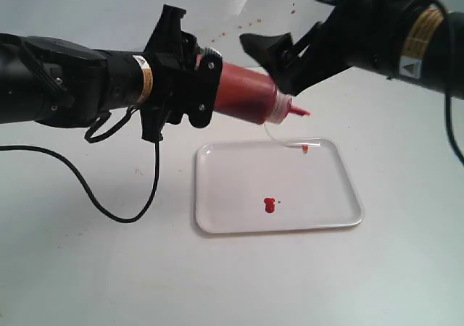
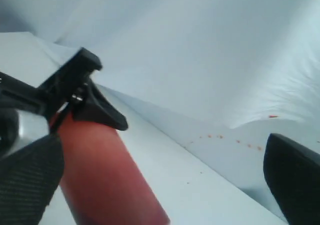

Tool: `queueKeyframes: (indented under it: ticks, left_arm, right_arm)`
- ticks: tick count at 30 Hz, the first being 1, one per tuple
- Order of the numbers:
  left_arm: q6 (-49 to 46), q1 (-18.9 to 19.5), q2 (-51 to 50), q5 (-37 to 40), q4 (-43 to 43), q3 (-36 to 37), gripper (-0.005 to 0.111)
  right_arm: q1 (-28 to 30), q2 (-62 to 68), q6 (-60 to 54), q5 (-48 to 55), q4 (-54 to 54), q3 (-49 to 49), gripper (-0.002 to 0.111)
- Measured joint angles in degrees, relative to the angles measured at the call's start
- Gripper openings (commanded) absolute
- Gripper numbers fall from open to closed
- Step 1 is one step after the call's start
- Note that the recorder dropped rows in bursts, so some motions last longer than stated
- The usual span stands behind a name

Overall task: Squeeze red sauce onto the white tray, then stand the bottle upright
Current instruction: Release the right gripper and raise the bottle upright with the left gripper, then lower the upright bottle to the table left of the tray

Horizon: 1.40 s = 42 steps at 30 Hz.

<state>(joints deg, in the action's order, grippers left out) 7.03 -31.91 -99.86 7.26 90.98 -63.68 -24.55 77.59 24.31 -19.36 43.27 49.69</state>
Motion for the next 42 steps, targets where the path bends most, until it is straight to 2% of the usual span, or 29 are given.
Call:
queueKeyframes:
  ticks: [4,8,15,16,18,20,23,24,26,29,31,32,33,34,35,37,42]
  left_arm:
    - [7.98,3.18,3.18,-5.74,0.00,0.00,0.000]
    - [12.47,7.40,6.19,-12.70,-4.59,0.48,0.000]
    - [16.28,17.62,9.38,-37.11,-25.85,5.27,0.000]
    - [19.09,20.06,9.39,-42.92,-29.08,7.30,0.000]
    - [22.34,22.78,8.80,-50.07,-30.97,10.43,0.000]
    - [23.66,23.83,7.30,-56.34,-32.58,13.49,0.000]
    - [24.06,23.83,3.86,-63.22,-34.14,16.31,0.000]
    - [24.09,23.83,1.64,-66.53,-34.67,16.90,0.000]
    - [24.23,23.83,-1.18,-68.21,-35.08,16.99,0.000]
    - [24.11,23.88,-4.58,-69.37,-35.50,16.99,0.000]
    - [23.26,23.88,-5.57,-70.25,-35.50,16.99,0.000]
    - [22.44,23.88,-5.77,-70.25,-35.62,16.99,0.000]
    - [21.80,23.88,-5.98,-70.40,-35.62,16.99,0.000]
    - [21.33,23.88,-6.03,-70.40,-35.62,16.99,0.000]
    - [20.88,23.88,-6.13,-70.22,-36.00,16.99,0.000]
    - [20.61,23.88,-6.26,-69.84,-36.88,16.99,0.000]
    - [17.60,24.21,-6.26,-67.79,-37.61,16.99,0.000]
  right_arm:
    - [3.99,-3.84,0.86,-1.70,-4.17,-3.27,0.105]
    - [6.96,-6.27,3.44,-9.51,-7.26,-9.27,0.105]
    - [7.54,-2.84,4.96,-24.58,-8.53,-17.88,0.105]
    - [7.54,0.16,4.96,-27.75,-9.08,-18.14,0.105]
    - [7.54,5.33,5.04,-36.18,-10.74,-18.14,0.105]
    - [7.54,11.19,4.61,-46.01,-11.66,-18.02,0.105]
    - [5.21,18.70,4.15,-48.64,-12.66,-13.90,0.105]
    - [3.04,22.07,4.15,-49.06,-12.75,-10.14,0.105]
    - [-0.80,25.85,4.15,-49.28,-12.75,-4.41,0.105]
    - [-6.34,29.30,4.01,-40.40,-12.75,4.92,0.102]
    - [-8.76,31.21,3.71,-34.04,-12.75,10.78,0.090]
    - [-9.52,31.82,3.61,-31.43,-12.75,13.07,0.073]
    - [-10.24,32.48,3.57,-28.30,-12.85,15.22,0.062]
    - [-10.42,32.73,3.46,-26.11,-13.14,16.38,0.042]
    - [-10.82,32.90,3.72,-22.90,-13.25,17.88,0.027]
    - [-11.36,33.13,3.88,-19.13,-12.69,19.55,0.001]
    - [-12.05,33.98,1.78,-17.38,-14.56,20.62,0.000]
